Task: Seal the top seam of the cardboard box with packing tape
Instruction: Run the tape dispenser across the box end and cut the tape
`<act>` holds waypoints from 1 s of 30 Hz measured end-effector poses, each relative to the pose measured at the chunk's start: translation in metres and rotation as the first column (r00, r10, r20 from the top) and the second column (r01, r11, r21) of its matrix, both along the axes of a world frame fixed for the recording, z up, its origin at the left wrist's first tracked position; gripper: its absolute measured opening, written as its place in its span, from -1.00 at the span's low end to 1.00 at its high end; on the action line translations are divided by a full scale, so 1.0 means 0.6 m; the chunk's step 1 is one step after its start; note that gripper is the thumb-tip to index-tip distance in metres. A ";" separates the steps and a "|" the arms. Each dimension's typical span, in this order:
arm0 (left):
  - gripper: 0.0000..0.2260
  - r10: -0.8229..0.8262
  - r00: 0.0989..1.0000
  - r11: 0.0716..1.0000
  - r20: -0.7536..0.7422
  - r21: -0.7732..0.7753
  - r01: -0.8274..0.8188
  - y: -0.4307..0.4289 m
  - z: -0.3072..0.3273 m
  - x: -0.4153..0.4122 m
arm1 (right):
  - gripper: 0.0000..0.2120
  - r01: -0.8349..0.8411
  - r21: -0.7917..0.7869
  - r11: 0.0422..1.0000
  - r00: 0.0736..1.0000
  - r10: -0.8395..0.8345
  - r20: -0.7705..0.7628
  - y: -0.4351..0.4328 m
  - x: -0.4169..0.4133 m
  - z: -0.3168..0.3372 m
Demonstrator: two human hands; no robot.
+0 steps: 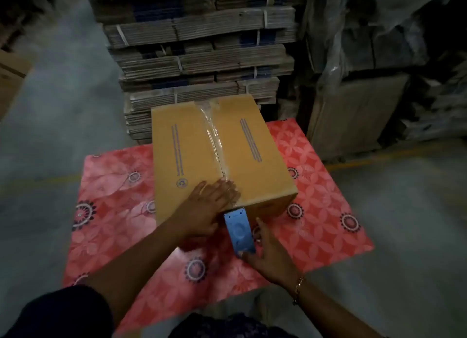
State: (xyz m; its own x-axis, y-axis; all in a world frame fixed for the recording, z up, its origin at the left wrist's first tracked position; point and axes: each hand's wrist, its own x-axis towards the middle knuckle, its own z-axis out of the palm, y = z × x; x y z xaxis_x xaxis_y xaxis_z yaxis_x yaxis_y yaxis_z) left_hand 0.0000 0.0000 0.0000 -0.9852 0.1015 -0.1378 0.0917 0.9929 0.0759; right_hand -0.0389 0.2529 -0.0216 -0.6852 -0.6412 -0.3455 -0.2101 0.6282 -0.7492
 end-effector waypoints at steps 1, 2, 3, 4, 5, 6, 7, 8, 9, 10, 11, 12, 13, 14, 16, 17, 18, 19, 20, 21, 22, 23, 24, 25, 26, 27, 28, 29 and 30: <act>-0.09 -0.046 0.999 0.999 -0.005 -0.005 0.046 -0.002 -0.006 -0.004 | 0.07 0.025 -0.013 1.000 1.000 -0.025 -0.008 -0.011 0.006 -0.010; -0.11 -0.052 0.999 0.999 -0.007 0.000 0.052 -0.004 -0.008 -0.006 | 0.06 0.041 0.002 0.999 0.999 -0.041 -0.023 -0.023 0.010 -0.011; -0.12 -0.055 0.998 0.998 -0.024 -0.016 0.055 -0.005 -0.017 -0.006 | 0.05 0.050 0.009 0.999 0.998 -0.050 -0.030 -0.033 0.018 -0.016; -0.13 -0.060 0.997 0.997 -0.047 -0.042 0.058 -0.002 -0.023 -0.005 | 0.03 0.066 0.019 0.998 0.998 -0.065 -0.022 -0.042 0.022 -0.016; -0.13 -0.052 0.996 0.998 -0.066 -0.042 0.050 -0.001 -0.031 -0.003 | 0.03 0.096 -0.001 0.995 0.995 -0.096 -0.008 -0.050 0.026 -0.023; -0.13 -0.050 0.996 0.998 -0.075 -0.044 0.047 -0.001 -0.038 -0.002 | 0.03 0.129 -0.016 0.992 0.992 -0.129 0.008 -0.055 0.031 -0.024; -0.12 -0.055 0.995 0.998 -0.085 -0.046 0.051 -0.002 -0.040 -0.001 | 0.01 0.159 -0.039 0.986 0.987 -0.158 0.025 -0.059 0.033 -0.028; -0.14 -0.060 0.993 0.997 -0.098 -0.043 0.056 -0.004 -0.038 -0.001 | -0.03 0.176 -0.064 0.982 0.984 -0.174 0.030 -0.061 0.036 -0.020; -0.17 -0.063 0.992 0.998 -0.111 -0.029 0.060 -0.006 -0.038 -0.002 | -0.07 0.196 -0.075 0.978 0.980 -0.193 0.041 -0.062 0.039 -0.018; -0.21 -0.061 0.991 0.998 -0.118 -0.010 0.060 -0.007 -0.037 -0.003 | -0.12 0.214 -0.074 0.974 0.977 -0.212 0.036 -0.061 0.043 -0.012; -0.25 -0.061 0.991 0.998 -0.121 0.004 0.062 -0.007 -0.034 -0.003 | -0.18 0.232 -0.075 0.970 0.973 -0.230 0.026 -0.059 0.048 -0.007; -0.29 -0.063 0.989 0.998 -0.132 0.018 0.066 -0.006 -0.033 -0.003 | -0.23 0.246 -0.072 0.967 0.969 -0.246 0.007 -0.057 0.053 0.002; -0.32 -0.065 0.987 0.997 -0.145 0.027 0.070 -0.005 -0.033 -0.003 | -0.27 0.260 -0.074 0.963 0.965 -0.261 -0.006 -0.054 0.056 0.007; -0.35 -0.069 0.986 0.997 -0.155 0.031 0.074 -0.006 -0.035 -0.002 | -0.28 0.269 -0.071 0.961 0.963 -0.270 -0.017 -0.053 0.059 0.015; -0.38 -0.068 0.983 0.997 -0.171 0.026 0.074 -0.007 -0.040 -0.001 | -0.24 0.263 -0.051 0.963 0.963 -0.265 -0.044 -0.053 0.064 0.028; -0.39 -0.067 0.982 0.997 -0.177 0.016 0.071 -0.008 -0.043 -0.002 | -0.23 0.264 -0.031 0.964 0.962 -0.265 -0.061 -0.055 0.065 0.032; -0.40 -0.065 0.982 0.998 -0.178 0.010 0.068 -0.009 -0.044 -0.002 | -0.22 0.270 -0.013 0.963 0.960 -0.270 -0.078 -0.059 0.065 0.037; -0.41 -0.065 0.983 0.998 -0.175 0.001 0.066 -0.009 -0.046 -0.003 | -0.23 0.283 0.000 0.959 0.955 -0.282 -0.093 -0.062 0.066 0.042; -0.41 -0.065 0.982 0.998 -0.175 -0.007 0.065 -0.010 -0.048 -0.003 | -0.24 0.294 0.009 0.956 0.950 -0.291 -0.109 -0.065 0.066 0.047; -0.41 -0.065 0.983 0.998 -0.171 -0.015 0.063 -0.011 -0.050 -0.004 | -0.26 0.300 0.018 0.954 0.948 -0.296 -0.120 -0.067 0.067 0.051; -0.40 -0.064 0.983 0.998 -0.170 -0.020 0.061 -0.012 -0.052 -0.005 | -0.28 0.299 0.027 0.954 0.947 -0.293 -0.132 -0.068 0.067 0.055; -0.39 -0.061 0.984 0.998 -0.168 -0.023 0.058 -0.012 -0.053 -0.005 | -0.30 0.297 0.034 0.954 0.947 -0.289 -0.142 -0.067 0.068 0.059; -0.37 -0.058 0.984 0.998 -0.170 -0.025 0.054 -0.013 -0.055 -0.005 | -0.31 0.296 0.038 0.954 0.946 -0.287 -0.150 -0.065 0.070 0.063; -0.36 -0.058 0.984 0.998 -0.170 -0.025 0.055 -0.013 -0.056 -0.006 | -0.31 0.296 0.044 0.954 0.945 -0.286 -0.156 -0.063 0.070 0.066; -0.35 -0.060 0.984 0.998 -0.168 -0.022 0.057 -0.013 -0.057 -0.005 | -0.31 0.297 0.055 0.953 0.945 -0.285 -0.163 -0.061 0.071 0.071; -0.36 -0.060 0.984 0.998 -0.168 -0.020 0.057 -0.013 -0.057 -0.005 | -0.31 0.297 0.068 0.953 0.944 -0.282 -0.172 -0.060 0.071 0.075; -0.37 -0.059 0.983 0.998 -0.174 -0.020 0.056 -0.013 -0.056 -0.004 | -0.31 0.295 0.080 0.952 0.943 -0.277 -0.184 -0.060 0.072 0.080; -0.37 -0.057 0.982 0.998 -0.179 -0.021 0.054 -0.012 -0.056 -0.004 | -0.31 0.292 0.089 0.952 0.943 -0.271 -0.195 -0.059 0.073 0.084; -0.37 -0.056 0.982 0.998 -0.183 -0.022 0.053 -0.012 -0.055 -0.004 | -0.31 0.291 0.095 0.952 0.942 -0.268 -0.203 -0.058 0.075 0.087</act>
State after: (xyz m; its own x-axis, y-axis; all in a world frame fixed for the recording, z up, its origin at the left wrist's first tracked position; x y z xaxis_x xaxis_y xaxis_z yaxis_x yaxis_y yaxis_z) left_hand -0.0025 -0.0071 -0.0329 -0.9871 0.1547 0.0421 0.1562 0.9871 0.0363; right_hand 0.0060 0.2181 0.0309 -0.8899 -0.3756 -0.2589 -0.1406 0.7657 -0.6277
